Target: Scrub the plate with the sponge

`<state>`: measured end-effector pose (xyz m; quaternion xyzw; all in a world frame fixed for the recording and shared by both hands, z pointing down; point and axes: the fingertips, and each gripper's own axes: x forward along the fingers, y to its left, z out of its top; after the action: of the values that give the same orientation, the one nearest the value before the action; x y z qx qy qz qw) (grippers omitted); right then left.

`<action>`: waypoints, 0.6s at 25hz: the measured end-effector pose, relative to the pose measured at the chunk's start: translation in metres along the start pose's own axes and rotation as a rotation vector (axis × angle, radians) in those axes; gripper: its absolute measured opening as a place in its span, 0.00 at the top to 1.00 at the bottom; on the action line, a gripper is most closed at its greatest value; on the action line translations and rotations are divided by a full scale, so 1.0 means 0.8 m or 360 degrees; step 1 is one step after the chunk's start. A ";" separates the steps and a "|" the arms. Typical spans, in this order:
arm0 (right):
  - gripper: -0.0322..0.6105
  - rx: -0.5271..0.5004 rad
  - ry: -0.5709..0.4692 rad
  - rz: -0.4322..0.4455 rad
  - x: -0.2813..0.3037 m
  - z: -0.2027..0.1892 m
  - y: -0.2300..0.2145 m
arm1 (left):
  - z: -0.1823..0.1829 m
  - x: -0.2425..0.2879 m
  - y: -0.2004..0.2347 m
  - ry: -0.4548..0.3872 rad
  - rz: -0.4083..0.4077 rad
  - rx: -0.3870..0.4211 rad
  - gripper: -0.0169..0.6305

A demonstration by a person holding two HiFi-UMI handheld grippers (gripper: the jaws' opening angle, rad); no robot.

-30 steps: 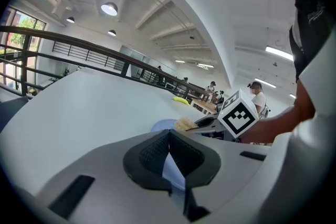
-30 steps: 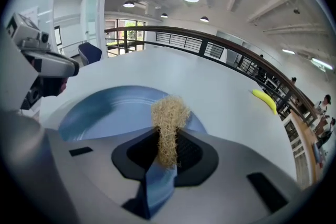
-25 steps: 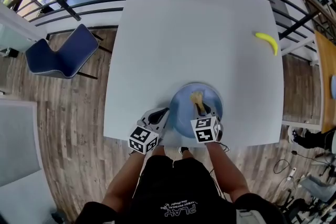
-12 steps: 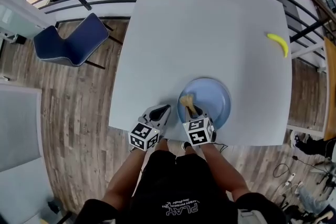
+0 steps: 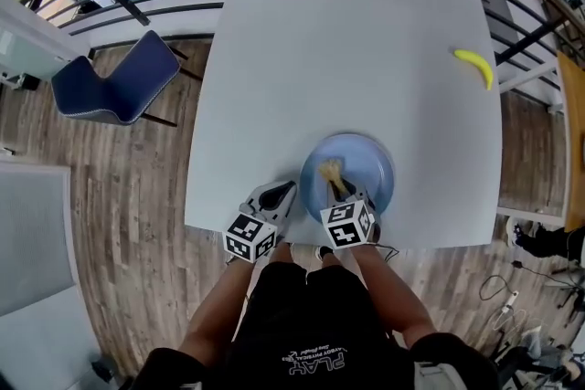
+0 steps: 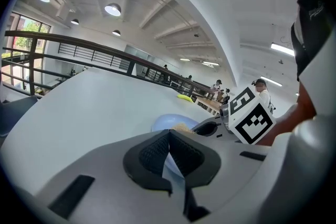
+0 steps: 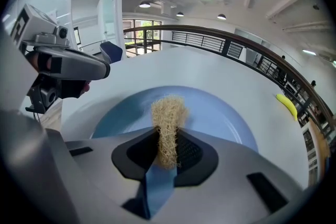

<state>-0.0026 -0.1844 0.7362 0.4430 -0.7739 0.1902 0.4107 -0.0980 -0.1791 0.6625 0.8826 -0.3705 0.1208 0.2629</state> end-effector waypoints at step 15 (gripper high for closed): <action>0.84 0.0017 0.0085 -0.0218 -0.024 -0.040 -0.088 | 0.009 0.048 -0.043 0.0040 -0.0136 0.0058 0.95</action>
<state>0.0768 -0.1906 0.7346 0.4919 -0.7295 0.1773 0.4409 -0.0464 -0.1855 0.6593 0.9007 -0.3268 0.1273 0.2565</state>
